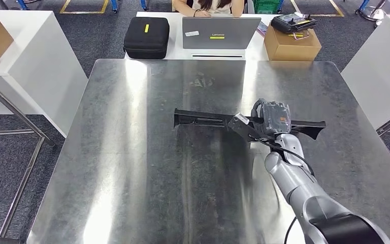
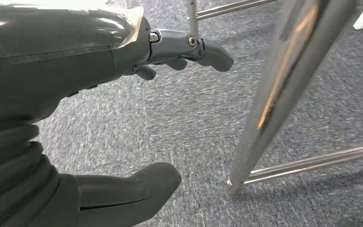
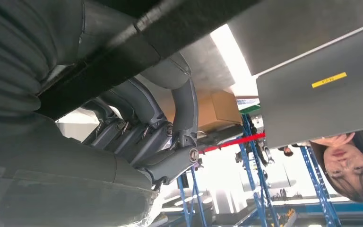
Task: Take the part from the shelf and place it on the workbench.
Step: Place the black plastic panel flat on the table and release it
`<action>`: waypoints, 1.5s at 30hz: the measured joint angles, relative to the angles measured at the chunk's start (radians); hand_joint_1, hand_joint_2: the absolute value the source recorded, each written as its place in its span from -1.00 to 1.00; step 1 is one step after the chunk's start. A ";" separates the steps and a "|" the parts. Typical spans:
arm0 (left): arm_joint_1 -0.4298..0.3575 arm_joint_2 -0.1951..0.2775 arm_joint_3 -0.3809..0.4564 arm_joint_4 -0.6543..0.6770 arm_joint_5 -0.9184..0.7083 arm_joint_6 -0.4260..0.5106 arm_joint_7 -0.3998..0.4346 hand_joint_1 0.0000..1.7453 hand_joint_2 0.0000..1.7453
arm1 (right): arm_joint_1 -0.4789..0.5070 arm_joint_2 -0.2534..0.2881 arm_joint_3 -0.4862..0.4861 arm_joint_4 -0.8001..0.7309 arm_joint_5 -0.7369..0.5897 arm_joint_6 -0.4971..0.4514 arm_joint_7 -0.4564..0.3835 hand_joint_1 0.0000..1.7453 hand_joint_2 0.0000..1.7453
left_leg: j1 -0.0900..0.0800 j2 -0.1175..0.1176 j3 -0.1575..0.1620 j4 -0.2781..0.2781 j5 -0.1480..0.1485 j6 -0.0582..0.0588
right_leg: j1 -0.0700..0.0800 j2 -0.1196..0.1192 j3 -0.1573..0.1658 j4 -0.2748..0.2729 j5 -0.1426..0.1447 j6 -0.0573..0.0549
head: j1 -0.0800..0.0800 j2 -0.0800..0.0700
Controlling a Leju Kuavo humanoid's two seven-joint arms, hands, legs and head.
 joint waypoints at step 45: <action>-0.039 0.004 0.083 0.004 -0.010 -0.220 0.076 -1.00 1.00 | 0.215 0.086 -0.097 -0.023 -0.025 -0.116 -0.044 1.00 1.00 | 0.008 0.015 0.034 -0.001 -0.016 -0.006 | -0.004 0.014 0.026 -0.003 -0.005 -0.003 | 0.011 0.000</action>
